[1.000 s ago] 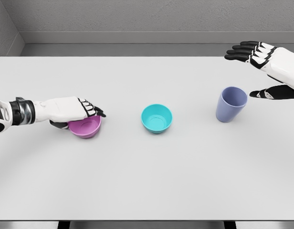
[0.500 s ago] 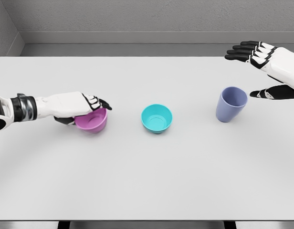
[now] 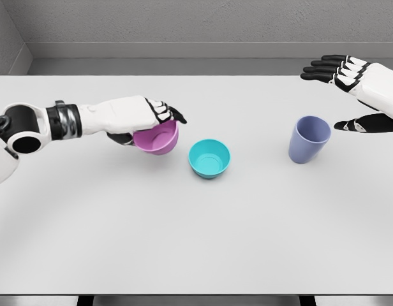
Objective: Stacking bowl and cup with both arms
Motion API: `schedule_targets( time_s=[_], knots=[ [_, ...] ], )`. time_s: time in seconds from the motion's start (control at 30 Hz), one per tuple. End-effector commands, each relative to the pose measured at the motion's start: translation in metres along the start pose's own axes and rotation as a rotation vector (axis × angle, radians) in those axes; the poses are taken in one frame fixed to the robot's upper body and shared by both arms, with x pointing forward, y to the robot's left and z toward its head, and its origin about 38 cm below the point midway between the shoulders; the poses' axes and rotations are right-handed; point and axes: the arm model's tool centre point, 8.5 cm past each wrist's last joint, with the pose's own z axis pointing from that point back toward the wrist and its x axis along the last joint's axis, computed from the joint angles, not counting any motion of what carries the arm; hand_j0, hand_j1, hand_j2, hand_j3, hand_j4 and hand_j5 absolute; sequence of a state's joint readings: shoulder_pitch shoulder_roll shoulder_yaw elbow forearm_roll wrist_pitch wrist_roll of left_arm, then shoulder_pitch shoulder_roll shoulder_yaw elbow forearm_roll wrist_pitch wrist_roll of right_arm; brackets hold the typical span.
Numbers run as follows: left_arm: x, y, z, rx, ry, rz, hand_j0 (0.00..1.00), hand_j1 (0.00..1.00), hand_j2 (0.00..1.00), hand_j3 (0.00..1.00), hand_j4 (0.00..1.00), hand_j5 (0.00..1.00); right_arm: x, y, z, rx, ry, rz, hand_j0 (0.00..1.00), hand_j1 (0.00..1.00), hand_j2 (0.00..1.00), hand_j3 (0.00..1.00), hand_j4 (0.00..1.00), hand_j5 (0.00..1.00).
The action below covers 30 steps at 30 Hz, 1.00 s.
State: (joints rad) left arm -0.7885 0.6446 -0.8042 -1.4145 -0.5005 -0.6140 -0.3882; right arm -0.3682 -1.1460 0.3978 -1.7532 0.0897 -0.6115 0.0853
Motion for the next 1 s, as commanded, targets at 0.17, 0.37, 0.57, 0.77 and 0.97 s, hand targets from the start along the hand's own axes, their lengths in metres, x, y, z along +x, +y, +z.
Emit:
schedule_targets(
  time_s=[0.17, 0.37, 0.57, 0.77, 0.97],
  knots=[
    [0.019, 0.015, -0.037, 0.036, -0.068, -0.022, 0.56, 0.56, 0.56, 0.56, 0.56, 0.56, 0.000, -0.001, 0.000, -0.004, 0.001, -0.004, 1.00, 1.00, 1.00, 1.00, 1.00, 1.00],
    [0.031, 0.019, -0.058, 0.031, -0.107, -0.040, 0.56, 0.56, 0.56, 0.56, 0.56, 0.56, 0.000, -0.001, 0.000, -0.004, 0.001, -0.004, 1.00, 1.00, 1.00, 1.00, 1.00, 1.00],
    [0.027, 0.022, -0.055, 0.044, -0.099, -0.036, 1.00, 1.00, 1.00, 1.00, 1.00, 1.00, 0.000, -0.001, 0.000, -0.004, 0.001, -0.004, 1.00, 1.00, 1.00, 1.00, 1.00, 1.00],
    [0.024, 0.027, -0.050, 0.062, -0.095, -0.027, 1.00, 1.00, 1.00, 1.00, 1.00, 1.00, 0.000, 0.000, 0.000, -0.002, 0.001, -0.006, 1.00, 1.00, 1.00, 1.00, 1.00, 1.00],
    [0.006, 0.024, -0.019, 0.064, -0.052, 0.018, 1.00, 1.00, 1.00, 1.00, 1.00, 1.00, 0.000, 0.000, 0.000, -0.002, 0.001, -0.006, 1.00, 1.00, 1.00, 1.00, 1.00, 1.00]
  ],
)
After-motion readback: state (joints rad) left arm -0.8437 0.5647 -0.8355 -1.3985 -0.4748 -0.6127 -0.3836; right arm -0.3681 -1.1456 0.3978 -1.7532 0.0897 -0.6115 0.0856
